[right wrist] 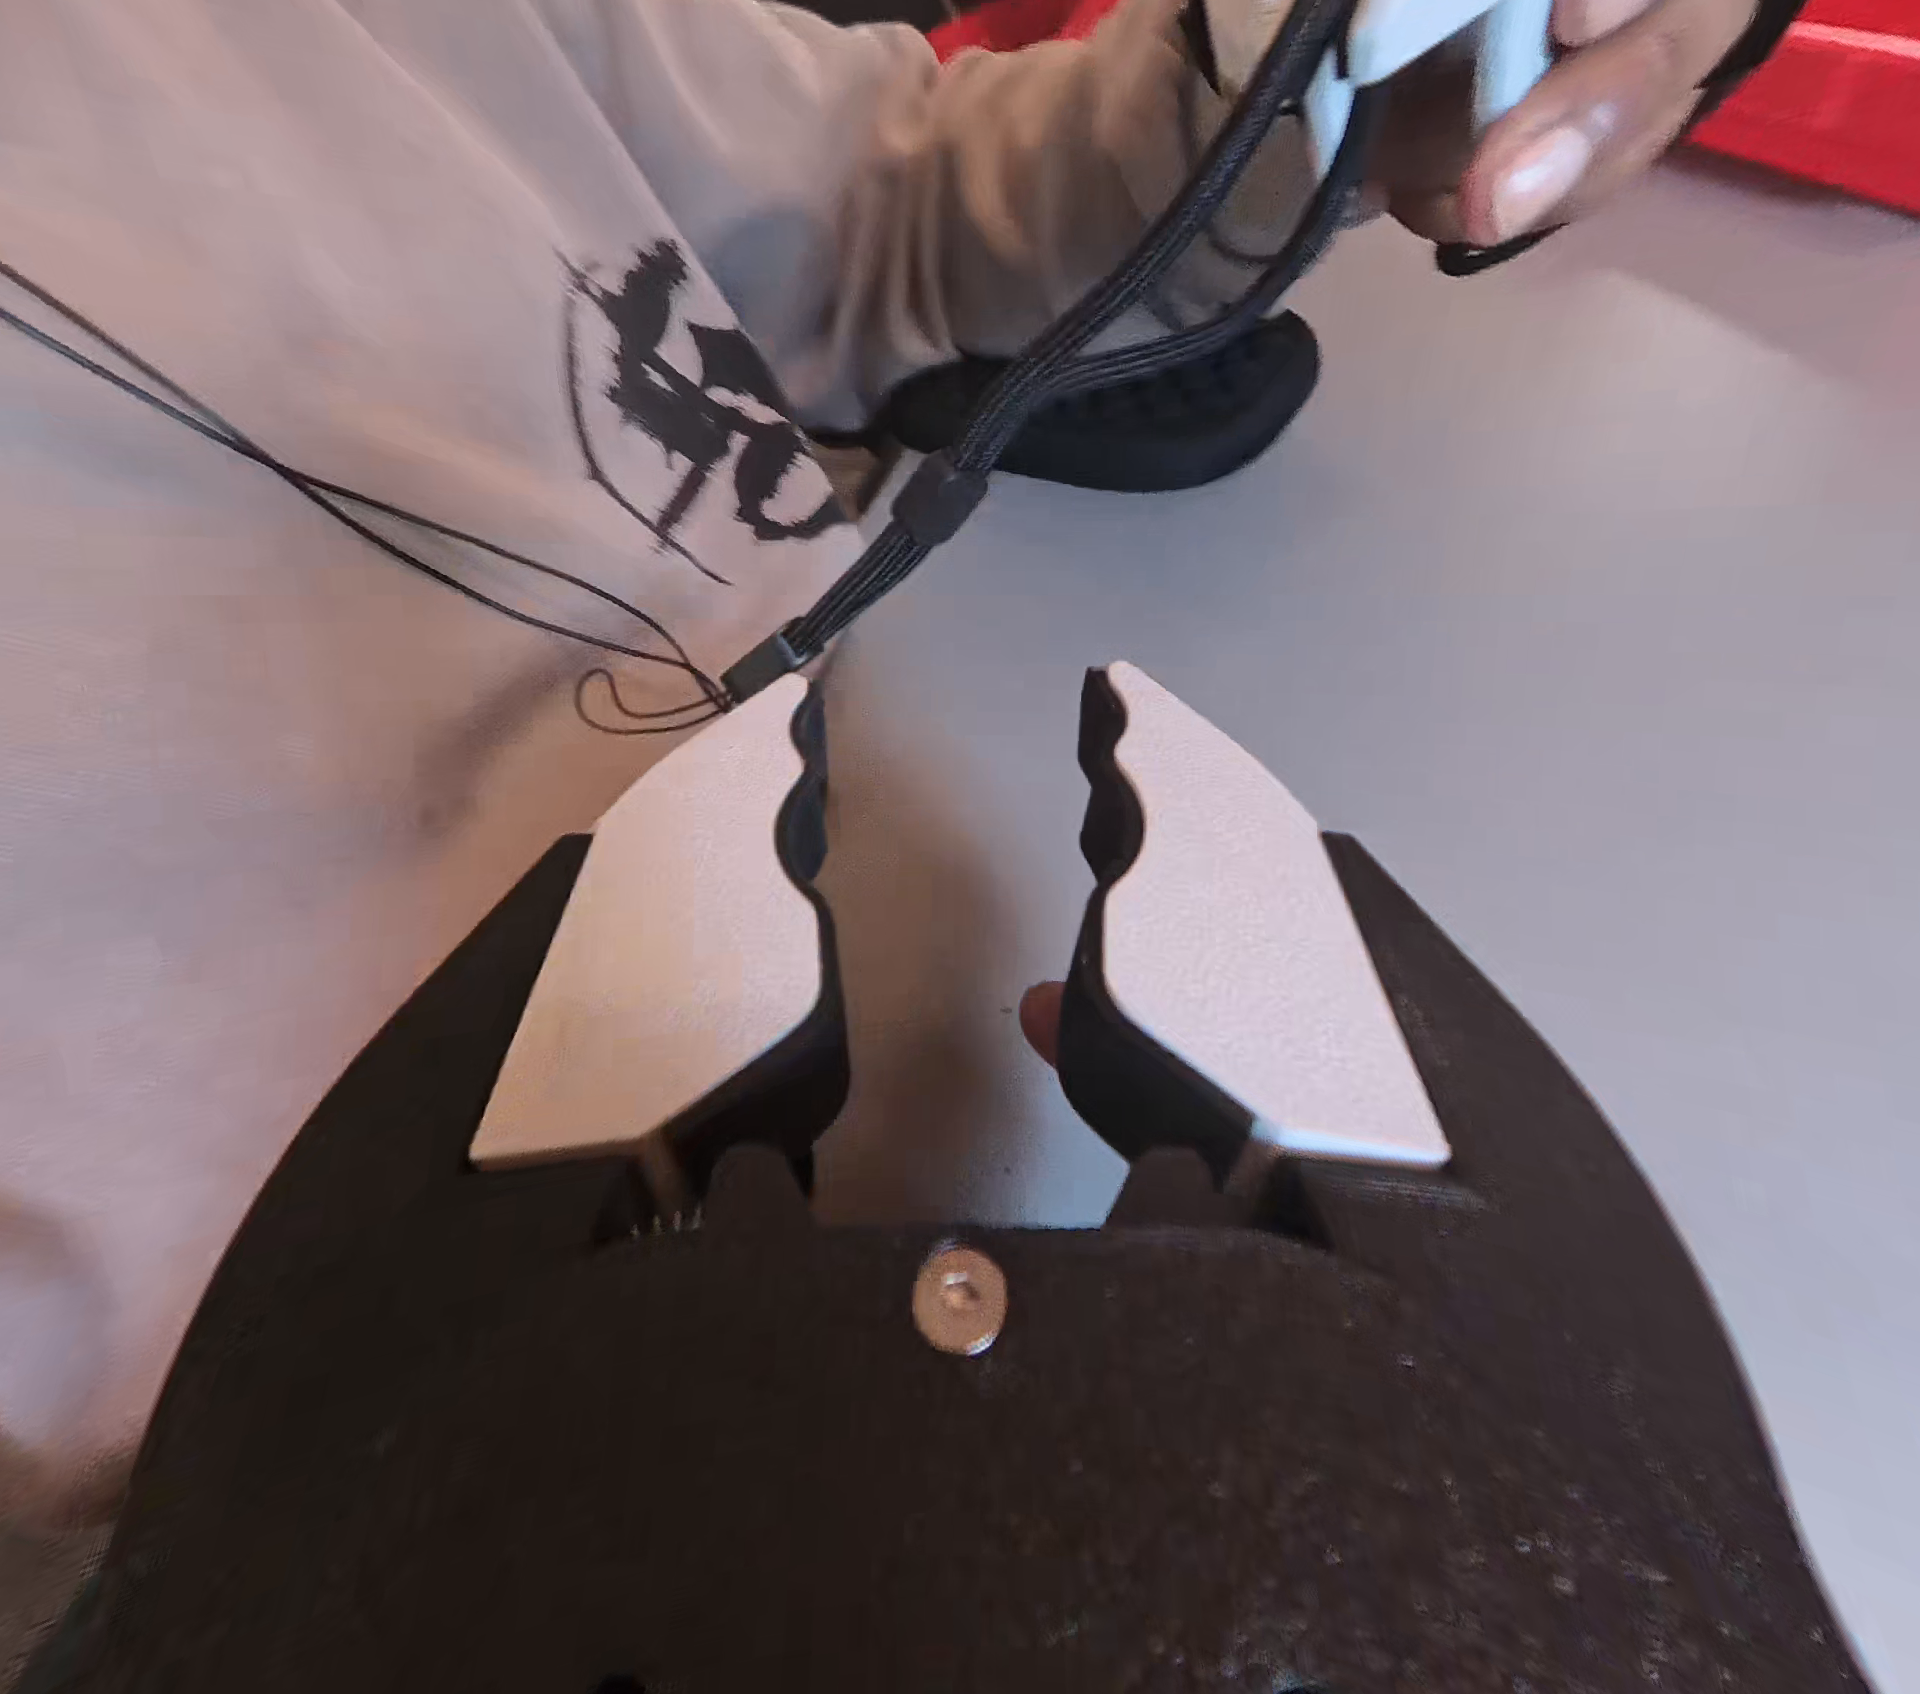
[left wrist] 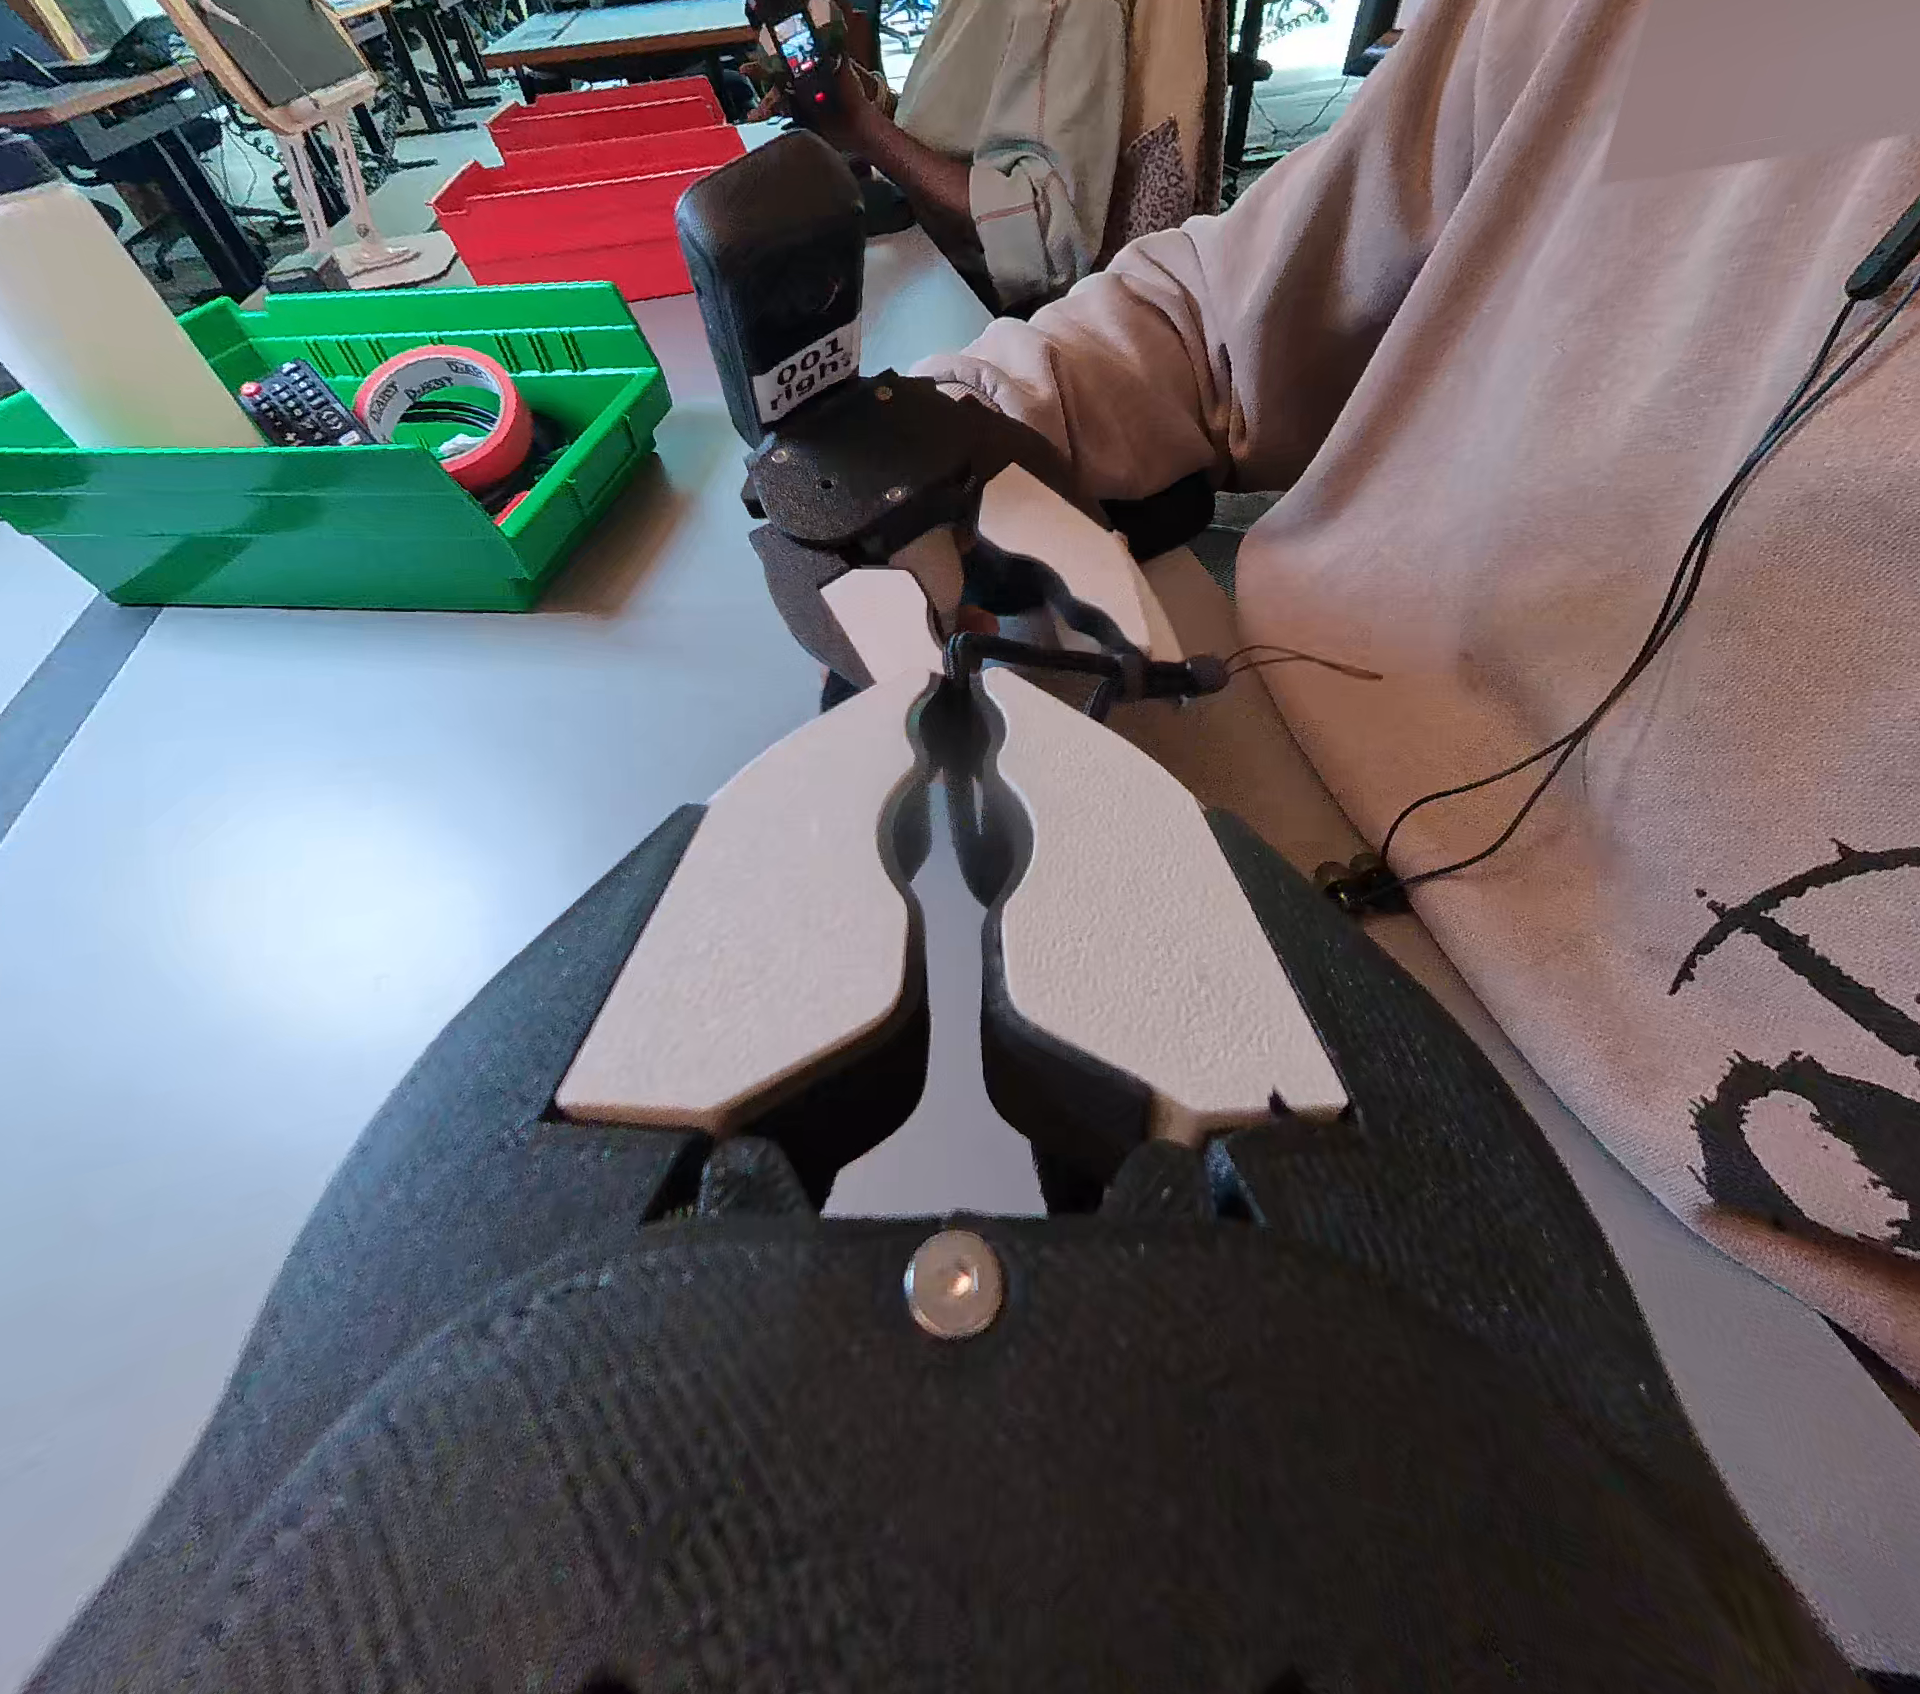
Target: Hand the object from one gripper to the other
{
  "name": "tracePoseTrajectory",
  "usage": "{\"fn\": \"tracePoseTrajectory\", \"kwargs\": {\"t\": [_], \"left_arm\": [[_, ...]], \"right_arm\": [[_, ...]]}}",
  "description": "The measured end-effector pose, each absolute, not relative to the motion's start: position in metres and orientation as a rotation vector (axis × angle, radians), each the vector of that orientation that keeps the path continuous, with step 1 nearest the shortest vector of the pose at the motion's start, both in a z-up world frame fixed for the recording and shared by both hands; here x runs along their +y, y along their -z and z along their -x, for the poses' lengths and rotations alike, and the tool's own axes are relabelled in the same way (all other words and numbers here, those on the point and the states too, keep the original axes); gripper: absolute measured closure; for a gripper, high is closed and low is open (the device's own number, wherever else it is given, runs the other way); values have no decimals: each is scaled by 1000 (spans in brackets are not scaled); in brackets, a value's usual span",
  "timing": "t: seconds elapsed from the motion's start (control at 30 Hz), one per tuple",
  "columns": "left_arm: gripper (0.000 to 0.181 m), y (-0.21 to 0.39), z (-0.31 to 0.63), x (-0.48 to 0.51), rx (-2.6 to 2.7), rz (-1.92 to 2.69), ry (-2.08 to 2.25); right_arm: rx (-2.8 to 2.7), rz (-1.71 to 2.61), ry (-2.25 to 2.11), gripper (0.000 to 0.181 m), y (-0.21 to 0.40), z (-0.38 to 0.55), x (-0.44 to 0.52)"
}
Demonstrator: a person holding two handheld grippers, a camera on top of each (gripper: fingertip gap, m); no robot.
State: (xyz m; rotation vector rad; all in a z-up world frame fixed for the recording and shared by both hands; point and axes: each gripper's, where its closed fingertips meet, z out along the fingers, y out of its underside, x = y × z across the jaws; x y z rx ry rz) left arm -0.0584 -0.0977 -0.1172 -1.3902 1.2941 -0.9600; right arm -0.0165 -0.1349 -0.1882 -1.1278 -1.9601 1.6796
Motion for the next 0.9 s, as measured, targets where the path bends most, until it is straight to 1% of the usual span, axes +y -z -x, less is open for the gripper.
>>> {"fn": "tracePoseTrajectory", "kwargs": {"t": [0.07,0.13,0.23,0.27,0.37,0.43,0.47,0.53,0.57,0.63,0.73,0.8,0.9], "left_arm": [[177,116,61,-93,1265,1393,949],[178,118,65,-86,1248,1414,909],[178,116,71,-79,1204,1418,906],[178,116,73,-77,1190,1423,903],[178,118,81,-66,1153,1455,840],[177,118,90,-56,1100,1482,804],[172,116,94,-52,1065,1483,818],[152,108,102,-44,961,1494,855],[146,104,106,-39,906,1503,855],[146,99,112,-30,805,1544,863],[145,106,105,-25,688,1638,1016],[143,114,88,-27,620,1672,1212],[142,116,59,-37,484,1611,1631]], "right_arm": [[-1971,1123,-1764,136,184,14,-143],[-1948,1080,-1965,136,168,7,-158],[-1855,1080,-2134,129,147,6,-162],[-1832,1132,-2089,139,149,12,-158],[-1833,1239,-1817,170,164,26,-140],[-1810,1249,-1705,170,165,28,-127],[-1796,1278,-1639,170,166,30,-119],[-1764,1320,-1367,170,177,34,-92],[-1726,1339,-1192,170,182,36,-74],[-1611,1368,-826,170,185,37,-31],[-1454,1269,-528,170,170,32,3],[-1359,1149,-398,170,154,29,13],[-1244,904,-296,169,124,25,5]]}}
